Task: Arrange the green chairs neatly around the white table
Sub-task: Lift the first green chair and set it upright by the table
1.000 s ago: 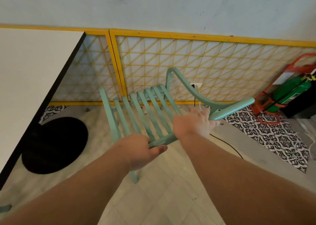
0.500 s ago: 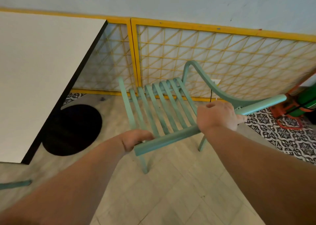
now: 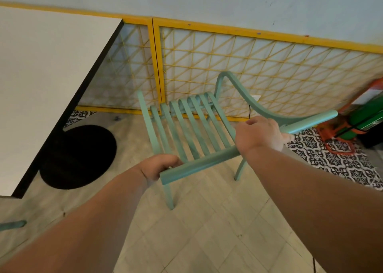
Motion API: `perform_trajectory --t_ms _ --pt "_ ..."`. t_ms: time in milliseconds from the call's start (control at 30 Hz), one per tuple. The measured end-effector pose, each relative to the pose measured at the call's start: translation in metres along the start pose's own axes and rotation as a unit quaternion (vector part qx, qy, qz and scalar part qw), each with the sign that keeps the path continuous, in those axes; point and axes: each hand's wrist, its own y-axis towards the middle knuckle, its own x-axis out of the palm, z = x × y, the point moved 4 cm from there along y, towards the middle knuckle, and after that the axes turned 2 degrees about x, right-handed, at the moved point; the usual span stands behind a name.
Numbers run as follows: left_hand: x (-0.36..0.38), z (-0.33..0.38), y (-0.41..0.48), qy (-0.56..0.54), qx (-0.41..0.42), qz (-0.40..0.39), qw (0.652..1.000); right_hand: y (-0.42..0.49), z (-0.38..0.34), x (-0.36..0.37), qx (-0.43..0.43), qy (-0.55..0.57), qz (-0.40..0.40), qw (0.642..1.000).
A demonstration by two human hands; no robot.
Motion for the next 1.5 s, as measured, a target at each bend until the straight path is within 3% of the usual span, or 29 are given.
perform_trajectory --t_ms 167,300,400,467,567,833,933,1033,1067,1233,1367,1500 --pt "0.024 -0.001 -0.004 -0.010 0.017 0.027 0.999 0.014 0.008 -0.003 -0.037 -0.014 0.005 0.999" --pt "0.049 -0.003 -0.005 0.094 0.083 0.014 0.992 0.023 0.016 -0.015 -0.065 0.004 0.003 0.998" --pt "0.068 -0.006 0.003 0.238 0.157 -0.026 0.958 0.028 0.022 -0.024 -0.082 0.025 -0.003 0.996" --pt "0.077 -0.007 0.007 0.306 0.116 -0.031 0.944 0.034 0.023 -0.029 -0.103 0.024 -0.007 0.994" --pt "0.102 0.007 0.000 0.412 0.148 -0.068 0.896 0.045 0.026 -0.035 -0.123 -0.003 -0.015 0.992" --pt "0.162 0.005 0.006 0.530 0.172 -0.067 0.828 0.075 0.040 -0.053 -0.152 -0.019 -0.034 0.988" --pt "0.163 0.005 0.011 0.482 0.147 -0.053 0.862 0.083 0.044 -0.051 -0.150 -0.014 -0.033 0.988" --pt "0.151 -0.001 0.016 0.290 0.103 -0.030 0.951 0.087 0.045 -0.050 -0.159 -0.019 -0.025 0.987" --pt "0.147 -0.003 0.017 0.242 0.092 -0.001 0.966 0.088 0.045 -0.049 -0.158 -0.023 -0.025 0.987" --pt "0.143 -0.003 0.032 0.274 0.130 0.019 0.953 0.090 0.048 -0.047 -0.163 -0.053 -0.038 0.984" --pt "0.142 -0.012 0.036 0.285 0.161 0.035 0.944 0.079 0.044 -0.049 -0.154 -0.204 -0.047 0.965" --pt "0.140 -0.012 0.037 0.261 0.158 0.058 0.951 0.019 0.034 -0.042 -0.250 -0.374 -0.146 0.881"
